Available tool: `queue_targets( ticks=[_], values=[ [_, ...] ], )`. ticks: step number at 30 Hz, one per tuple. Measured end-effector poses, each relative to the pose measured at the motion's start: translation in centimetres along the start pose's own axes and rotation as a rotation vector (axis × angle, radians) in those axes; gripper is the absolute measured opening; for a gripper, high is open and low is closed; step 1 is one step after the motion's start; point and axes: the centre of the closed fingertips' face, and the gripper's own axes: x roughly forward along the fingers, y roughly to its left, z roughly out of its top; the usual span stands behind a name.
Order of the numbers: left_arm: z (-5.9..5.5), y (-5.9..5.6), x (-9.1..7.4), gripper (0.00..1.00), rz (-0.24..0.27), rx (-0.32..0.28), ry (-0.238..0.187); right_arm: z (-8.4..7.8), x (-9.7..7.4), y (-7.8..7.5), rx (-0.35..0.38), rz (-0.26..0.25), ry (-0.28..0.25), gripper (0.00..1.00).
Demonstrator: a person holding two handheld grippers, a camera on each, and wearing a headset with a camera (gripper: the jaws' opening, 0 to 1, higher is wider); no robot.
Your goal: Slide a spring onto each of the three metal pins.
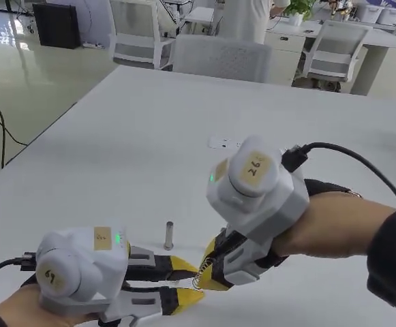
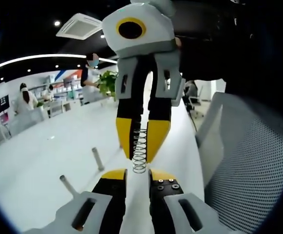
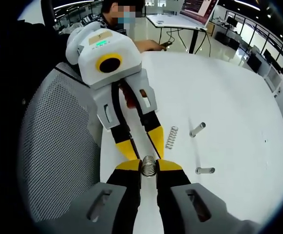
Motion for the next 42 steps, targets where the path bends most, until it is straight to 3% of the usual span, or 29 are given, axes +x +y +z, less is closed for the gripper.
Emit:
queue_targets(
  ticks=[17,26,42],
  values=[
    [-1.7,1.7,-1.5,0.35,0.086,-0.091,0.021,-0.9,-0.6,-1.1,0.014,-0.026,0.016,0.09],
    [-2.1,2.4,-2.3,0.48,0.127,-0.102,0.023,-1.5,-1.2,-2.1,0.014,-0.052,0.030,0.09],
    [-2.8,3.4,-3.2,0.61,0.180,-0.118,0.027,-2.9,-3.0,-5.7,0.029,-0.117,0.076,0.09]
  ],
)
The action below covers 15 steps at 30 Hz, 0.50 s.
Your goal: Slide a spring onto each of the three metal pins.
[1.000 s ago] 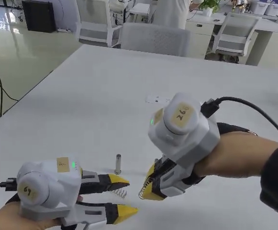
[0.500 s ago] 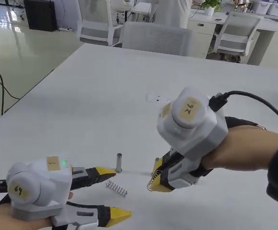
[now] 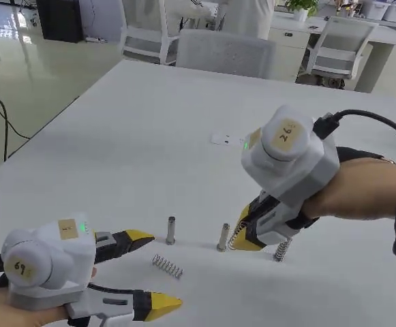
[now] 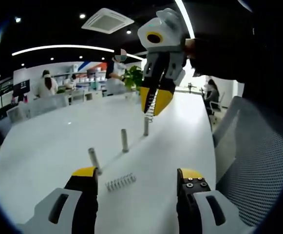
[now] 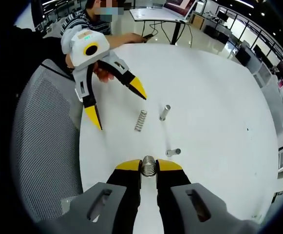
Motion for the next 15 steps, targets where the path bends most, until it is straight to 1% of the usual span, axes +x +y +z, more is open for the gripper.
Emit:
queue_targets(
  ticks=[10,15],
  values=[
    [-0.3,0.2,-0.1,0.64,0.010,-0.004,0.006,-0.3,0.1,-1.8,-0.002,-0.010,0.025,0.09],
    [-0.4,0.2,-0.1,0.64,0.007,-0.001,0.011,0.0,0.7,-2.7,0.000,-0.011,0.027,0.09]
  ],
)
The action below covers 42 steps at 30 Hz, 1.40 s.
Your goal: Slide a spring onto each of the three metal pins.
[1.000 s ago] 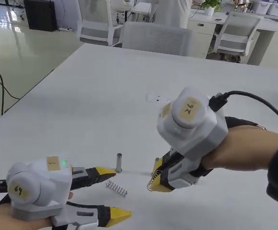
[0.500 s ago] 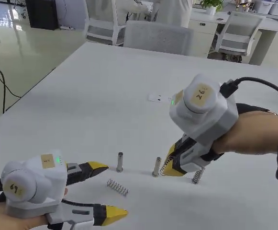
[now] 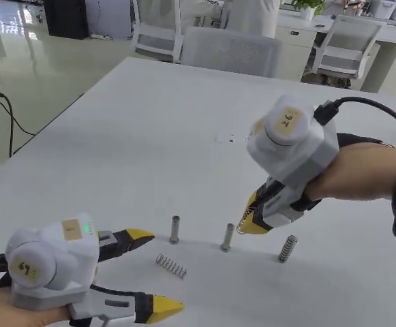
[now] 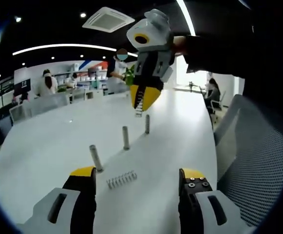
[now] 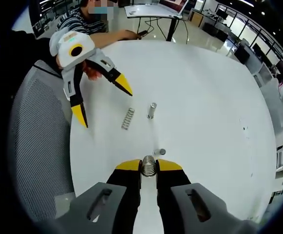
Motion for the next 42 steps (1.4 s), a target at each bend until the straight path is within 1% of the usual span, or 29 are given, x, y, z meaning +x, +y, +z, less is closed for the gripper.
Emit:
queue_targets(
  ticks=[5,9,14,21,34,42],
  values=[
    [0.1,0.1,-0.1,0.64,0.004,0.001,0.000,0.1,0.7,-0.8,-0.001,-0.006,0.011,0.09],
    [0.1,0.3,-0.2,0.64,0.008,0.001,-0.001,0.2,1.2,-1.4,0.000,-0.007,0.006,0.09],
    [0.1,0.2,-0.1,0.65,0.007,0.007,0.000,0.2,1.8,-1.8,0.000,-0.009,0.011,0.09],
    [0.1,0.3,0.0,0.65,0.007,0.009,0.000,0.2,2.5,-1.9,0.000,-0.003,0.015,0.09],
    [0.0,0.4,-0.2,0.64,0.011,0.007,-0.001,-0.2,3.5,-2.2,0.009,0.012,0.039,0.09],
    [-0.1,0.4,-0.2,0.63,0.010,0.008,0.001,-0.4,4.4,-2.0,0.008,0.023,0.055,0.09]
  ],
)
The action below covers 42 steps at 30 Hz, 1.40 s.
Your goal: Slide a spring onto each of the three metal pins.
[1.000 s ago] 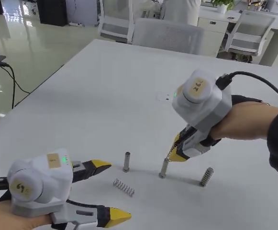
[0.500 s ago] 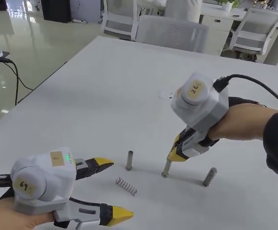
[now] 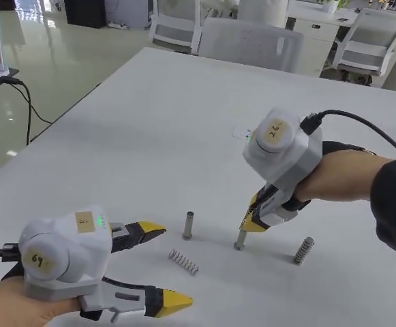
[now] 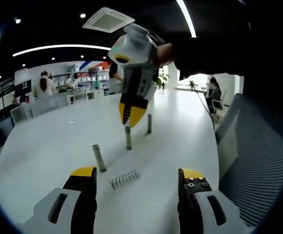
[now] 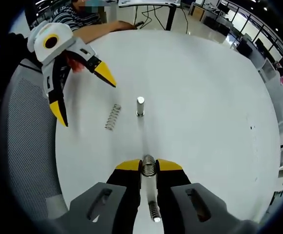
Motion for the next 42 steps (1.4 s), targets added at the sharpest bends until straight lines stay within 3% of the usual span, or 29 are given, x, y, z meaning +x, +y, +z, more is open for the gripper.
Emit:
queue_targets(
  ticks=[15,42],
  values=[
    [-0.2,0.0,-0.1,0.61,0.005,-0.003,0.004,-0.7,1.9,0.3,0.023,0.025,0.022,0.09],
    [-0.3,0.2,-0.2,0.60,0.004,-0.004,0.010,-2.4,4.6,0.6,0.062,0.025,0.047,0.09]
  ],
)
